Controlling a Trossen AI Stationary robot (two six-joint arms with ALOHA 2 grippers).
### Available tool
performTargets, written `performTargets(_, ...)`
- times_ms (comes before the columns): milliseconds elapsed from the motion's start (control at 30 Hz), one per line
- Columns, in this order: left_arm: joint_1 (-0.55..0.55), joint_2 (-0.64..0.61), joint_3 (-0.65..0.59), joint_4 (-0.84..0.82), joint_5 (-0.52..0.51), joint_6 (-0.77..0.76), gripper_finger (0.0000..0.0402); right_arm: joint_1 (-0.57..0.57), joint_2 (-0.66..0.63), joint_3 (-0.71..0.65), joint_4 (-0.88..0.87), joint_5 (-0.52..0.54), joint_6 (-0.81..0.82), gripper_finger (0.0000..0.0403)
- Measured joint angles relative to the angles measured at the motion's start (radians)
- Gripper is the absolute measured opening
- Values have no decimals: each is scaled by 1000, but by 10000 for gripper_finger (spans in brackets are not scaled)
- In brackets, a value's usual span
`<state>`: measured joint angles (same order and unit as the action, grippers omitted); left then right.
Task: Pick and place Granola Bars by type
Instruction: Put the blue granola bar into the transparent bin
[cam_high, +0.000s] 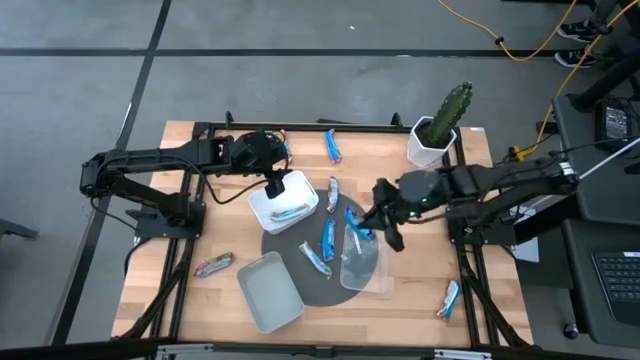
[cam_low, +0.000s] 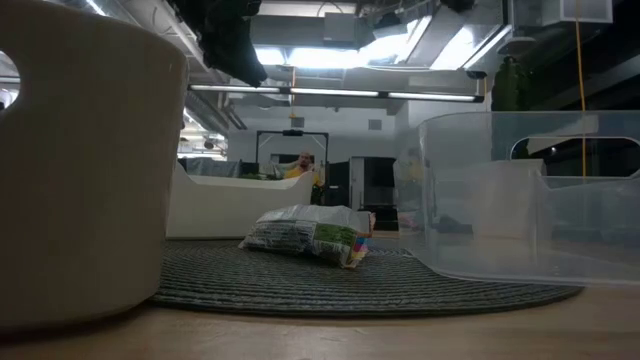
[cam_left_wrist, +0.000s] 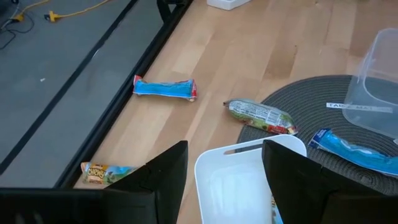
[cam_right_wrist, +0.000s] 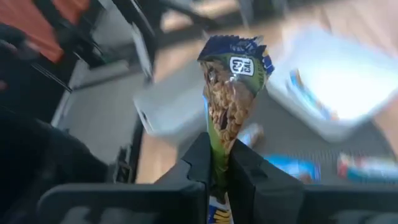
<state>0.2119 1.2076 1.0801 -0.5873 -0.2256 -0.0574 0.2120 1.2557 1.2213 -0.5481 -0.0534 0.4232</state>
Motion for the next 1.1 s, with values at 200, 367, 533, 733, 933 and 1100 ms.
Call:
performTargets(200, 0, 0, 0, 0, 3, 1, 198, 36, 83, 0, -177, 33, 117, 41)
performTargets(367, 0, 0, 0, 0, 4, 36, 198, 61, 188, 0, -213, 34, 207, 31)
performTargets(533, 0, 0, 0, 0, 11, 79, 198, 79, 285, 0, -211, 34, 278, 38)
performTargets(733, 0, 0, 0, 0, 11, 116, 198, 94, 375, 0, -212, 79, 295, 37)
performTargets(933, 0, 0, 0, -2, 26, 141, 198, 94, 415, 0, -213, 79, 344, 33)
performTargets(1100, 0, 0, 0, -3, 38, 158, 198, 94, 415, 0, -226, 85, 472, 68)
